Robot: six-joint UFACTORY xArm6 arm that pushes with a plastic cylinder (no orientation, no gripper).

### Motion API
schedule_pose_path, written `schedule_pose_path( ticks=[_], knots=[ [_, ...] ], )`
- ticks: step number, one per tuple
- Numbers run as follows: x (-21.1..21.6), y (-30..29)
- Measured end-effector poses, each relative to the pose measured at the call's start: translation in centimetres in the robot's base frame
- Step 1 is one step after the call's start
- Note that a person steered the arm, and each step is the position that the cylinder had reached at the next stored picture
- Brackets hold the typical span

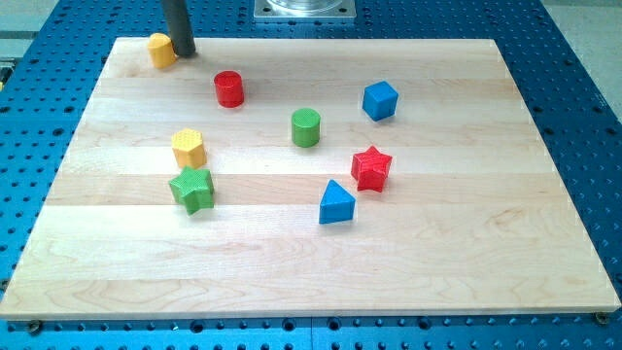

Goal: Move the green circle to the top center of the board

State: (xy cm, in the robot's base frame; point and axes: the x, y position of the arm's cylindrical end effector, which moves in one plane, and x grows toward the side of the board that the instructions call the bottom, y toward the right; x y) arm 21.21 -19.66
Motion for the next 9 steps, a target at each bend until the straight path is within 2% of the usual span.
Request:
schedule_pose_path(
  ticks=[1, 2, 3, 5, 8, 9],
  knots=[
    [-0.2, -0.7],
    [0.7, 2.4],
    [3.3, 8.9],
    [3.3, 8.9],
    [14.2, 7.6],
    [18.5, 10.6]
  ],
)
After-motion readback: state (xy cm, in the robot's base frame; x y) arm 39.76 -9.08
